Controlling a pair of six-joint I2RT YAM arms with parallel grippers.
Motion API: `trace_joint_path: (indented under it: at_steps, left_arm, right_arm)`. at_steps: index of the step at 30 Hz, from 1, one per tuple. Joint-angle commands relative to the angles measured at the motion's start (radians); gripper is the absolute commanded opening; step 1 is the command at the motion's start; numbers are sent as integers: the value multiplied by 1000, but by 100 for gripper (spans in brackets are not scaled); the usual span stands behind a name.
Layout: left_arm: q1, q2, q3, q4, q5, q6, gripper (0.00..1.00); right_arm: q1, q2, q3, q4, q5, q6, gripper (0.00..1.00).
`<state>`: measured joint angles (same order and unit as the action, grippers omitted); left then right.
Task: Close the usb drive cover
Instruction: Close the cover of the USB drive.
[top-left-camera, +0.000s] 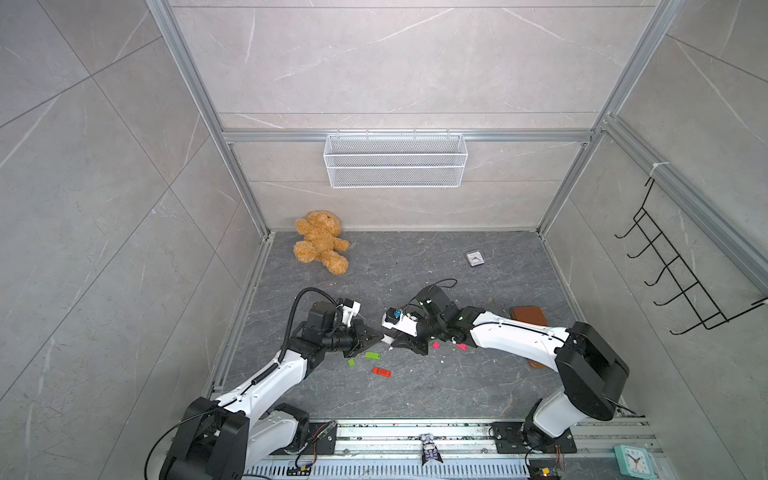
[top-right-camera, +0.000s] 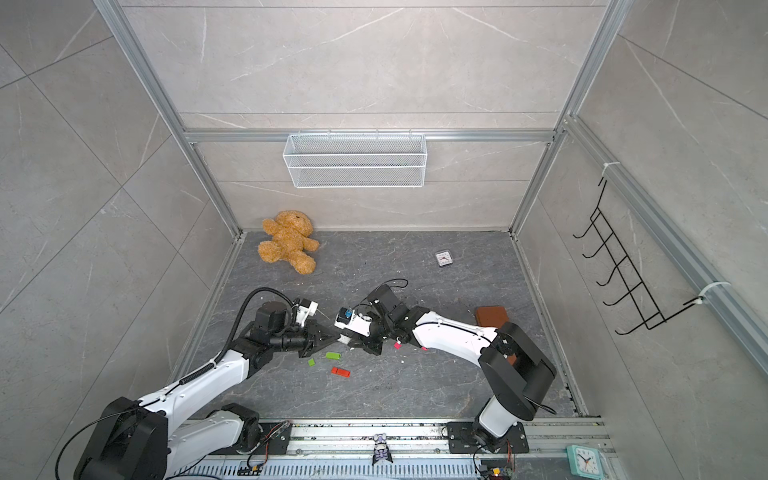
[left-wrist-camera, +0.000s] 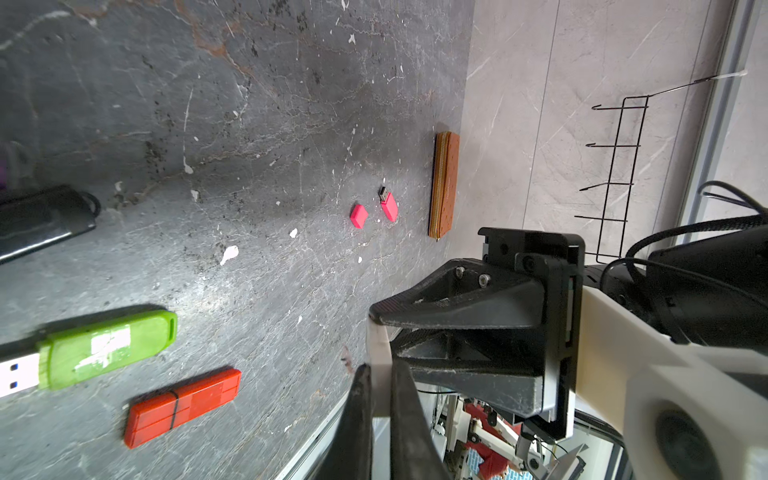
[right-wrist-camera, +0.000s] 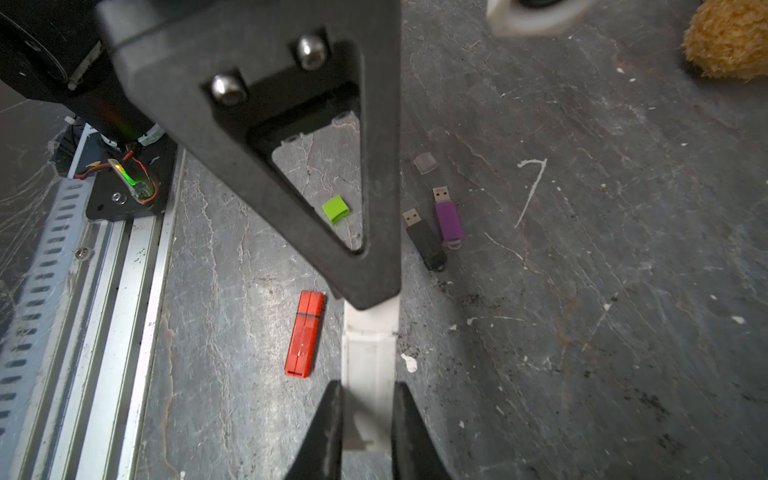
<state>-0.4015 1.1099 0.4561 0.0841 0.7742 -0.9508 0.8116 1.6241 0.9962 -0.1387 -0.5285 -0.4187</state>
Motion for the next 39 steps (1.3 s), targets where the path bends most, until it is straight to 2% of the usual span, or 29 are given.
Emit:
trace_joint_path:
  at_steps: [1,4,11,18,24,34,39]
  left_arm:
    - [-46,13,-18,6,53,-8,0]
    - [-50,7,-19,6,50,-6,0]
    - [-51,-2,-16,6,56,3,0]
    - [-51,27,4,-73,40,24,0]
    - [-53,47,18,-81,24,12,0]
    - [-68,76,37,-54,4,-5,0]
    - [-71,75,31,-52,-7,1,0]
  right_arm:
    - [16,5,107,198,-141,38,9]
    - [9,9,101,240,-163,75,9]
    - [-8,16,100,244,-209,58,9]
    - [-6,-2,102,232,-116,19,9]
    - [-5,-39,58,302,-33,16,9]
    - [-5,-44,31,364,-69,53,9]
    - [-3,-34,58,255,-90,8,9]
